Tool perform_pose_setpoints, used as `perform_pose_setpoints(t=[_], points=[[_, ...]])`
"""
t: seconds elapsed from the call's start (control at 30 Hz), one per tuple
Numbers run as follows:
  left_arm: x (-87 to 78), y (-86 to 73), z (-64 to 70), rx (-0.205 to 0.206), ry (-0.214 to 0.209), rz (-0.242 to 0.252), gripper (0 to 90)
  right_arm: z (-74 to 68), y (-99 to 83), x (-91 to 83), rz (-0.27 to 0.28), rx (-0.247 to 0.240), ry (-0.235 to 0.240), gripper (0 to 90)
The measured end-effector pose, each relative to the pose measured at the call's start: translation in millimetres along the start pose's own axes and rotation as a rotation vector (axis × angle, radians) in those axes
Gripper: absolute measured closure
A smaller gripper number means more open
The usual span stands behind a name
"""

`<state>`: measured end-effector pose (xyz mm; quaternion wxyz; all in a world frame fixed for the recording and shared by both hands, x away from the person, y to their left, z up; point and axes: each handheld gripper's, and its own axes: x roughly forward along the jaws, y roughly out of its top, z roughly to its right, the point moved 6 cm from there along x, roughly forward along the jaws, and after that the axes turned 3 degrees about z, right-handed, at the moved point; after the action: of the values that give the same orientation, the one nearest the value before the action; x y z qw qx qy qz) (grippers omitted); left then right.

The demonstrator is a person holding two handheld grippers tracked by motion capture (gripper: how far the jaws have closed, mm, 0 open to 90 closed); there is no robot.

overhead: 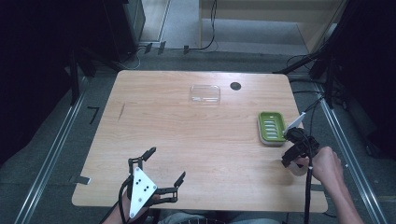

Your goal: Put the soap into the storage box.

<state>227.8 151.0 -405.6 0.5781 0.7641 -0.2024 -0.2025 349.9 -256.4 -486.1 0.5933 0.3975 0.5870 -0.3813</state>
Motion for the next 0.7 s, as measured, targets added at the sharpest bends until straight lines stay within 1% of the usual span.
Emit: perform_pose_setpoints(t=[0.33, 0.37, 0.4, 0.43, 0.6, 0.67, 0.7], points=[[0.2, -0.1, -0.1, 0.001, 0.001, 0.0, 0.0, -3.5, 10.9, -9.4, 0.0, -0.023, -0.002, 33.9], [0.2, -0.1, 0.0, 0.001, 0.001, 0.0, 0.0, -4.6, 12.2, -10.3, 0.0, -0.019, -0.001, 33.9], [0.3, -0.1, 0.0, 0.001, 0.001, 0.0, 0.0, -4.3, 13.7, -11.1, 0.003, -0.028, -0.003, 33.9], [0.3, -0.1, 0.0, 0.001, 0.001, 0.0, 0.0, -5.1, 14.8, -12.2, 0.001, -0.023, -0.004, 33.9], [0.3, -0.2, 0.0, 0.0, 0.0, 0.0, 0.0, -5.6, 20.6, -16.6, 0.007, -0.036, -0.006, 33.9], [0.3, -0.2, 0.0, 0.001, 0.0, 0.0, 0.0, -6.2, 22.3, -18.2, 0.002, -0.029, -0.007, 33.9], [0.3, -0.2, 0.1, 0.001, 0.0, 0.0, 0.0, -5.6, 23.4, -18.5, 0.005, -0.036, -0.008, 33.9]])
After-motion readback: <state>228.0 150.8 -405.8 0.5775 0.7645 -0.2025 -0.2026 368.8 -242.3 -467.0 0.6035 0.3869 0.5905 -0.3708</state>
